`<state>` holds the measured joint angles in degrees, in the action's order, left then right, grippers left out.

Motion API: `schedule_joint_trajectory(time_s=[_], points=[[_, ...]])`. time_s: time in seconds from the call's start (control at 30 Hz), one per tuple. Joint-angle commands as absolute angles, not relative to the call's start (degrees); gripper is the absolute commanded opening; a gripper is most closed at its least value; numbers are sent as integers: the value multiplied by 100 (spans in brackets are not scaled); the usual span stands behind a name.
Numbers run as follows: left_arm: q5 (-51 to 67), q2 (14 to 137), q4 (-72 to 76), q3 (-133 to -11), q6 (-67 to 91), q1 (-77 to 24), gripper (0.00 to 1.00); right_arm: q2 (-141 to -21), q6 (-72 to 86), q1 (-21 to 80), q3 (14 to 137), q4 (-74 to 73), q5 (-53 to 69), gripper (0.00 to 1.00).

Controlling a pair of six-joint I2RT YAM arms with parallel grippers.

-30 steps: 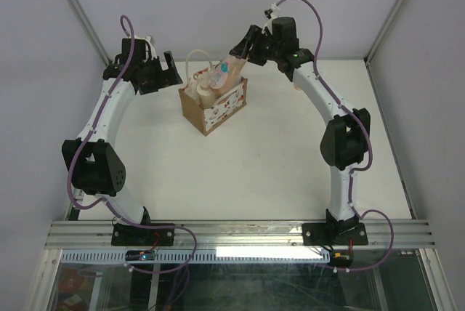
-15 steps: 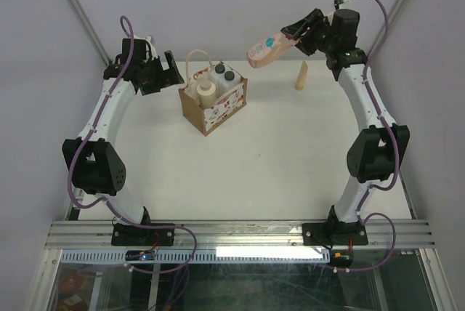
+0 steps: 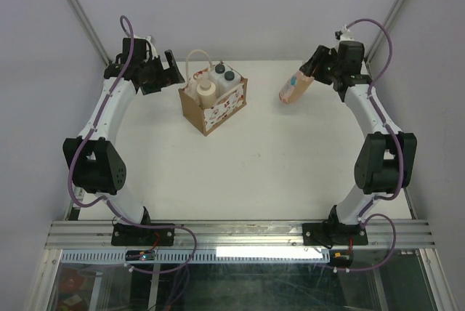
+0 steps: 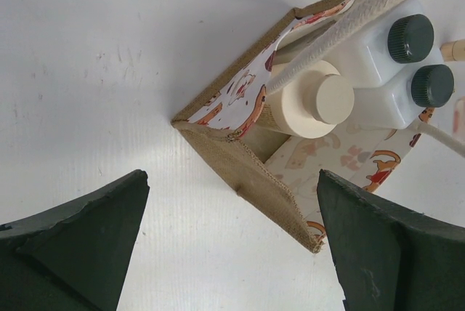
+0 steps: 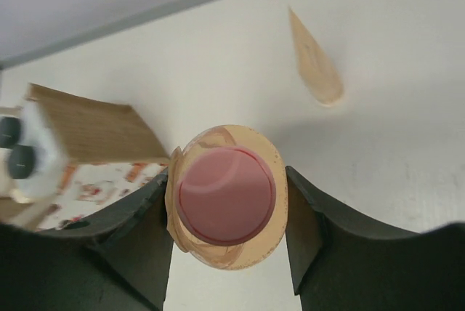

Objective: Take the personal care products out of the canvas bag

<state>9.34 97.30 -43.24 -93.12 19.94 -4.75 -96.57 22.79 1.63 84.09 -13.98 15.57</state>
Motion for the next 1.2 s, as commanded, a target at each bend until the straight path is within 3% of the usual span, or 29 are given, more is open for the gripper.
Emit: schedule_joint_trajectory(time_s=[0.0,0.23,0.67,0.7,0.77,1.17], points=[[1042,9644,-4079,-9555,1995,-412,99,-9137,1137,163,8084,99,957,0],[1067,9662,-4077,-9571,2013,-413,99,-9502,-249,167,7713,965,866,0],[1020,9668,-4078,-9623,1978,-414,99,-9979,-249,543,7574,1597,850,0],[1027,9676,-4078,-9624,1978,-416,99,-9996,-249,547,7540,1647,425,0],[1037,9692,-4078,-9632,1978,-418,99,-10010,-1269,556,7423,1767,-75,0],[1020,9669,-4078,-9591,1968,-410,99,-10049,-1575,577,7396,1526,-231,0]])
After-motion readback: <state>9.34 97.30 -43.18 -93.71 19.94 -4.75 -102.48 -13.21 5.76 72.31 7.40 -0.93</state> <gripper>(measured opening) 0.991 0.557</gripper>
